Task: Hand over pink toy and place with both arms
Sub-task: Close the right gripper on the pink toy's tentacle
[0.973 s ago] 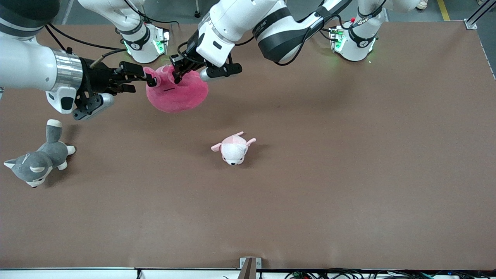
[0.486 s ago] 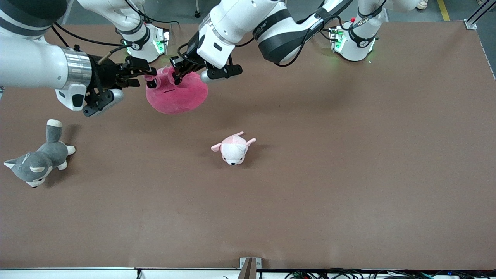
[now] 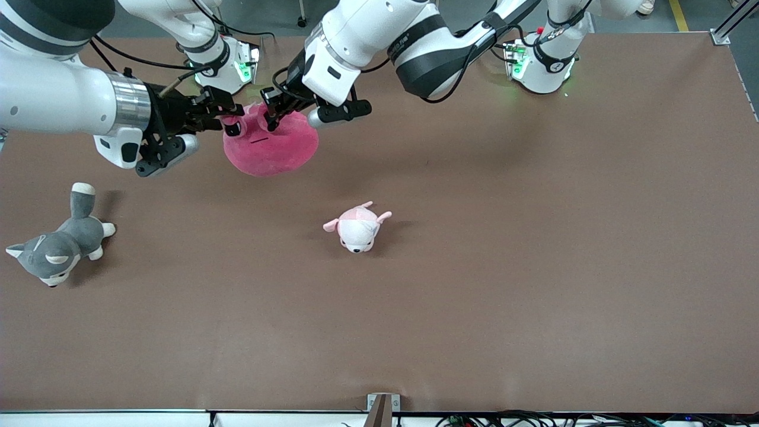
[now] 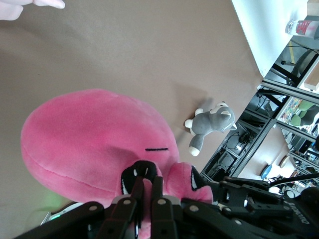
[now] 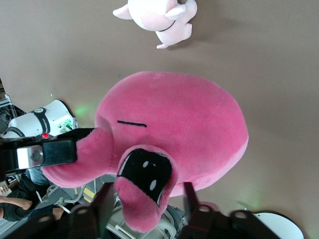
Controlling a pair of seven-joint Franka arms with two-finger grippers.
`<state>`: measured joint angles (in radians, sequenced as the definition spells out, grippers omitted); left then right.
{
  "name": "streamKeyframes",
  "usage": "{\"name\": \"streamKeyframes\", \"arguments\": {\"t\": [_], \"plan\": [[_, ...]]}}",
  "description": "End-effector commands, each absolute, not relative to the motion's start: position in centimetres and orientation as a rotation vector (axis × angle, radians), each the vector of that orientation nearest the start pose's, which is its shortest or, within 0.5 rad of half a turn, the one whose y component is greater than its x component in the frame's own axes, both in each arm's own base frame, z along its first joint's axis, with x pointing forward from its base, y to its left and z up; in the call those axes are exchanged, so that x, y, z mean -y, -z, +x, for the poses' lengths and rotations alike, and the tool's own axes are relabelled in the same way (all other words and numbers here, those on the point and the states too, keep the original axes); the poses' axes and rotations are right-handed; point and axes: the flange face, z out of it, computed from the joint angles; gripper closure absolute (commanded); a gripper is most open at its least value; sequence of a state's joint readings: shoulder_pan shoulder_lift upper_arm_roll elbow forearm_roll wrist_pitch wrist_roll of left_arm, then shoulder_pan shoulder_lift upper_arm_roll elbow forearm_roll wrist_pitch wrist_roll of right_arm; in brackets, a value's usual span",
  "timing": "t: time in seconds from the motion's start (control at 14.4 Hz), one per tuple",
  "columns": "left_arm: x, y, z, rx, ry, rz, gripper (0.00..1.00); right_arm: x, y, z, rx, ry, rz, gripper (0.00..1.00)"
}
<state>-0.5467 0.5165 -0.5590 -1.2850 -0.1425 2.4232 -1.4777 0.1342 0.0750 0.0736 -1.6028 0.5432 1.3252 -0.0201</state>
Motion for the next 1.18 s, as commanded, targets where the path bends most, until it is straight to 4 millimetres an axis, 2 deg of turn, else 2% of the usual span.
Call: {"name": "streamKeyframes", "arguments": {"t": [0.0,0.07,0.21,0.28,0.35,0.42,0.49,0.56,0.76,0.83,1.04,1.11], "plan": [[60.8,-57.4,43.0,-0.720,0.206,2.234,0.99,-17.5,-56.9,51.1,0.330,-0.535,-2.574,0.89],[60.8,-57.4,43.1,-0.722,0.206,2.233,0.99,-17.5,-56.9,51.0,0.330,-0.539,-2.574,0.95],[60.7,-57.4,43.1,-0.723,0.204,2.233,0.95,-17.5,-57.0,50.9,0.333,-0.545,-2.573,0.96],[60.5,-57.6,43.2,-0.724,0.201,2.233,0.90,-17.4,-57.0,50.9,0.330,-0.547,-2.573,0.96],[60.4,-57.6,43.4,-0.727,0.199,2.233,0.79,-17.4,-57.1,51.0,0.330,-0.543,-2.573,0.96],[60.3,-57.5,43.5,-0.732,0.199,2.234,0.61,-17.4,-57.1,51.0,0.330,-0.543,-2.573,0.96],[60.4,-57.5,43.3,-0.725,0.188,2.240,0.33,-17.4,-57.1,51.0,0.332,-0.543,-2.573,0.96],[60.3,-57.6,43.3,-0.715,0.176,2.246,0.00,-17.5,-57.1,50.9,0.334,-0.545,-2.573,0.96],[60.0,-57.5,43.5,-0.716,0.168,2.260,0.00,-16.7,-57.0,51.2,0.315,-0.537,-2.576,0.97],[59.7,-57.3,43.6,-0.721,0.173,2.281,0.00,-15.5,-56.8,51.7,0.289,-0.526,-2.589,0.97],[57.4,-58.5,44.7,-0.724,0.115,2.360,0.00,-10.8,-55.8,53.5,0.188,-0.503,-2.619,0.97],[56.5,-58.5,45.2,-0.708,0.078,2.405,0.00,-9.4,-54.5,54.5,0.143,-0.512,-2.614,0.97]]}}
